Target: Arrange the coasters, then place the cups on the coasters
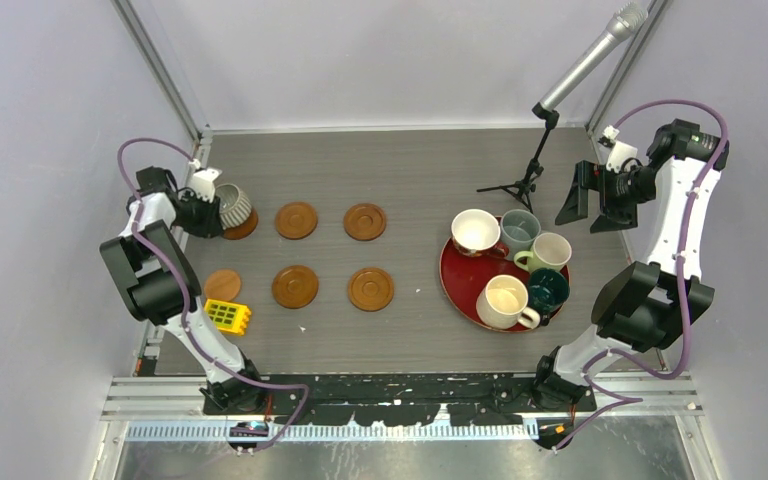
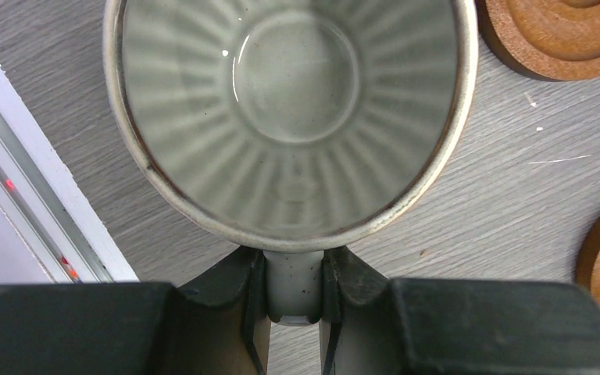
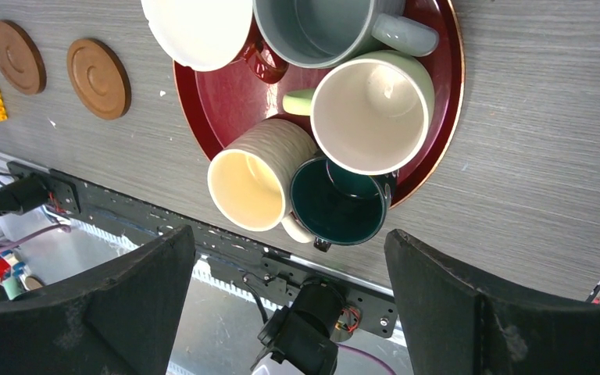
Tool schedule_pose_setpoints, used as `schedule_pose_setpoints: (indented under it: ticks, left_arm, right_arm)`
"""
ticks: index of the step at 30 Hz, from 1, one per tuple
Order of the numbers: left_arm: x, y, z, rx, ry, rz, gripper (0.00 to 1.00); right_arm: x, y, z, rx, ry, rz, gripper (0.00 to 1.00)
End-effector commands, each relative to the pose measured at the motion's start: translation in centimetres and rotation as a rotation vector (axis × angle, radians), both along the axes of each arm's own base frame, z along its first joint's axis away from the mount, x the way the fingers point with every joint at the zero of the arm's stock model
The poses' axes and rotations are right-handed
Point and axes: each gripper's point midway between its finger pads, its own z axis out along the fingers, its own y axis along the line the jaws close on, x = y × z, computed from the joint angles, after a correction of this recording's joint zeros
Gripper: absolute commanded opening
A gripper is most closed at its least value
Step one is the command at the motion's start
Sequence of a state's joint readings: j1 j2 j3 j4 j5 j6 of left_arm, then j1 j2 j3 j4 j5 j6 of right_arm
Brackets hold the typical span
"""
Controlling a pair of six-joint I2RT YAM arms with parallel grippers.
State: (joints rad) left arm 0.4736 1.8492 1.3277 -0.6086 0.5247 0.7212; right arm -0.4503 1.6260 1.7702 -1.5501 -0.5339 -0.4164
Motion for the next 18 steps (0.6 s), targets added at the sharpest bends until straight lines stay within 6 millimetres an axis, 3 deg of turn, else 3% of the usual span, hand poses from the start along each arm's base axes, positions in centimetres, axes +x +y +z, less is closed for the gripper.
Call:
schedule_pose_setpoints:
  ticks: [1, 18]
  left_arm:
    - [3.4, 1.8, 3.3, 0.07, -0.15, -0.038, 0.0]
    - [2.4, 1.2, 1.8, 0.044, -0.081, -0.084, 0.03]
  right_arm:
    - [-0.1, -0.1, 0.7, -0.03, -0.016, 0.007, 0.95]
    - [-0.5, -0.1, 0.5, -0.038, -0.011, -0.001, 0.95]
